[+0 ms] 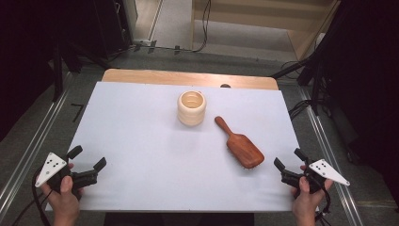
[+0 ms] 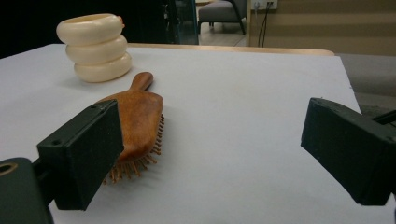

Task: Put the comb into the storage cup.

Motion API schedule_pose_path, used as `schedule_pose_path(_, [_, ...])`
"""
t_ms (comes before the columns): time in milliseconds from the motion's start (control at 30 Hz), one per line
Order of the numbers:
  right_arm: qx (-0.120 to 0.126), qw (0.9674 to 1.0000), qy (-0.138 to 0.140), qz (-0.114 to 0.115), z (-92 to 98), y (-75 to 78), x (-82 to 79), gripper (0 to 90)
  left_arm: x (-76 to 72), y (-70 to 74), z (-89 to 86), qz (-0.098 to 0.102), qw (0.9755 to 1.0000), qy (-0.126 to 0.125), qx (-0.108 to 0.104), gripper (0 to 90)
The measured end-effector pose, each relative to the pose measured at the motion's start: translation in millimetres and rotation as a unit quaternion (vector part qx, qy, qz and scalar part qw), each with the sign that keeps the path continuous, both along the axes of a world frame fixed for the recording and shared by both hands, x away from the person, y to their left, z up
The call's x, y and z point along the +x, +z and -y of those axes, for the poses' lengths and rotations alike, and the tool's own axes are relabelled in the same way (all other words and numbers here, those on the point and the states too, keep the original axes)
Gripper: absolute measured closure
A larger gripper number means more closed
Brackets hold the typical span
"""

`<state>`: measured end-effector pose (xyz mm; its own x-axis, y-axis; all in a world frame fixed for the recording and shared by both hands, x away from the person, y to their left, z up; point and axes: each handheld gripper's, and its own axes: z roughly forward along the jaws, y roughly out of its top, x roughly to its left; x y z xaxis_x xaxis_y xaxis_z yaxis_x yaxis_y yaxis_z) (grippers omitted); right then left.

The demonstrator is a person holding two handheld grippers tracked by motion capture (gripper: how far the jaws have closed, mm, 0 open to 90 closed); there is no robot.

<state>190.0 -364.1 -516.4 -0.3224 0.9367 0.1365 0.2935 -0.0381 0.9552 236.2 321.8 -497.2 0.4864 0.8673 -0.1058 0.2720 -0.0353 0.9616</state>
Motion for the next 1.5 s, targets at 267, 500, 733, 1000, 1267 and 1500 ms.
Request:
schedule_pose_path(267, [-0.008,0.9995,0.029,-0.012,-3.8,12.9,-1.1,5.4,-1.3,0.2,-1.5,-0.002,1.0,-0.003,-0.006,0.0])
schedule_pose_path(500, [-0.017,0.9988,0.031,-0.034,-20.2,39.7,7.4,24.2,-2.0,0.1,-2.5,0.001,0.9999,-0.006,-0.013,0.0])
schedule_pose_path(733, [-0.05,0.9944,0.08,-0.047,-39.5,72.1,20.5,66.7,-2.5,0.2,-1.9,0.003,0.9998,-0.013,-0.012,0.1])
schedule_pose_path(1000, [-0.078,0.9823,0.143,-0.092,-55.6,96.9,49.9,88.2,-1.8,-0.2,-1.1,0.001,0.9997,-0.021,-0.01,0.1])
schedule_pose_path(1267, [-0.139,0.9708,0.146,-0.13,-81.7,109.4,82.2,88.7,-1.8,-0.3,-0.2,0.002,0.9999,-0.016,-0.006,5.0])
schedule_pose_path(1500, [-0.177,0.9541,0.159,-0.182,-99.8,114.8,113.2,88.7,-2.0,-0.1,0.3,0.003,0.9999,-0.016,-0.003,5.0])
